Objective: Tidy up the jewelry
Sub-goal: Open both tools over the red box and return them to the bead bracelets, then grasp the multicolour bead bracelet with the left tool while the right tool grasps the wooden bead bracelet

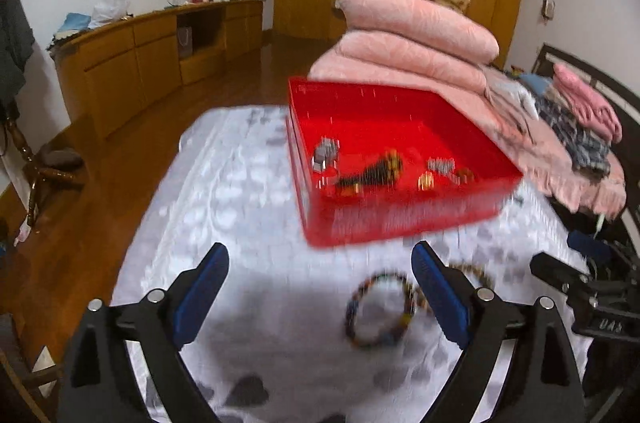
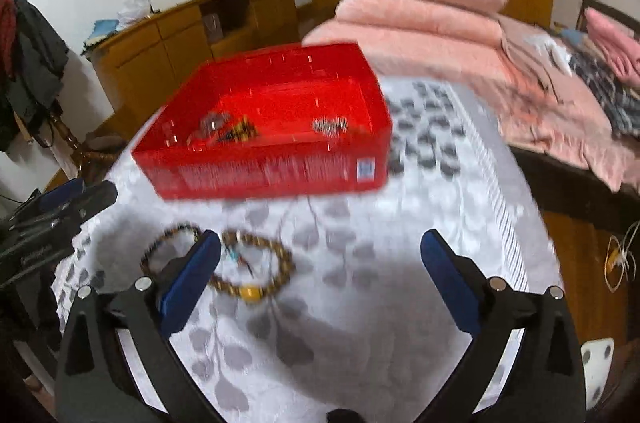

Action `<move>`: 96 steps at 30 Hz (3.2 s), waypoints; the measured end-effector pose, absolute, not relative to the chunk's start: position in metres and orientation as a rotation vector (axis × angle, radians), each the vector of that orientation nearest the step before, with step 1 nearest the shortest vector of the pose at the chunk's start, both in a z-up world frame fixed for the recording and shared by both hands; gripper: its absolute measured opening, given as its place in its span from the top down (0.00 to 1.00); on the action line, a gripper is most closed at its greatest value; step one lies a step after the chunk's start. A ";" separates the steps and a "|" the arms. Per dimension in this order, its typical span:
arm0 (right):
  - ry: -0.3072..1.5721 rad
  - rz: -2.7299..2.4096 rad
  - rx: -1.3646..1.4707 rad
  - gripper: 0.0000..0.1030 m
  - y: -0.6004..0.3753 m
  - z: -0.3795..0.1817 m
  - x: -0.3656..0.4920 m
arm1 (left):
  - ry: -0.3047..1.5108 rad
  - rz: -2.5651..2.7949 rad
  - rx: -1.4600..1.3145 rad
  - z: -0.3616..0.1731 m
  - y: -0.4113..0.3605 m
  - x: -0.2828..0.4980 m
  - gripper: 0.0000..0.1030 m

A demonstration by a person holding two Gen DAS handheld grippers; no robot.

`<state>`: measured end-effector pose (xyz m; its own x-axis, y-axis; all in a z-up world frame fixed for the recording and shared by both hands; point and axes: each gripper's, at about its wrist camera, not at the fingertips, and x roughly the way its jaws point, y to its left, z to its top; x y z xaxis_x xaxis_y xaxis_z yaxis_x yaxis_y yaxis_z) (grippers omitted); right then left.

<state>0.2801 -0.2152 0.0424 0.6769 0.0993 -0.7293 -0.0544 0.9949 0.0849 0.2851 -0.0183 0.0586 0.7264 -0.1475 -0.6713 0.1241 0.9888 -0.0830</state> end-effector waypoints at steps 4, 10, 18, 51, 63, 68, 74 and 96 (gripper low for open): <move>0.872 0.121 0.079 0.06 -0.210 0.025 0.270 | 0.788 -0.146 -0.018 0.039 -0.020 0.275 0.12; 0.884 0.135 0.085 0.06 -0.203 0.013 0.264 | 0.818 -0.131 0.001 0.025 -0.022 0.269 0.12; 0.911 0.125 0.067 0.06 -0.196 0.004 0.266 | 0.843 -0.141 0.007 0.015 -0.026 0.271 0.12; 0.907 0.131 0.085 0.06 -0.201 0.007 0.278 | 0.876 -0.177 -0.025 0.011 -0.028 0.284 0.12; 0.929 0.105 0.105 0.06 -0.207 -0.001 0.284 | 0.898 -0.186 -0.021 0.006 -0.028 0.288 0.31; 0.916 0.119 0.098 0.06 -0.205 -0.001 0.283 | 0.896 -0.170 0.001 0.006 -0.028 0.288 0.67; 0.917 0.126 0.124 0.09 -0.208 0.000 0.288 | 0.891 -0.197 -0.043 0.007 -0.019 0.288 0.92; 0.939 0.138 0.002 0.90 -0.185 -0.008 0.297 | 0.884 -0.225 -0.041 0.009 -0.027 0.288 0.93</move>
<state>0.2972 -0.1854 -0.0079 0.5821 0.1187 -0.8044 -0.1171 0.9912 0.0615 0.2881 -0.0266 0.0090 0.6120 -0.2120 -0.7619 0.1785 0.9756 -0.1281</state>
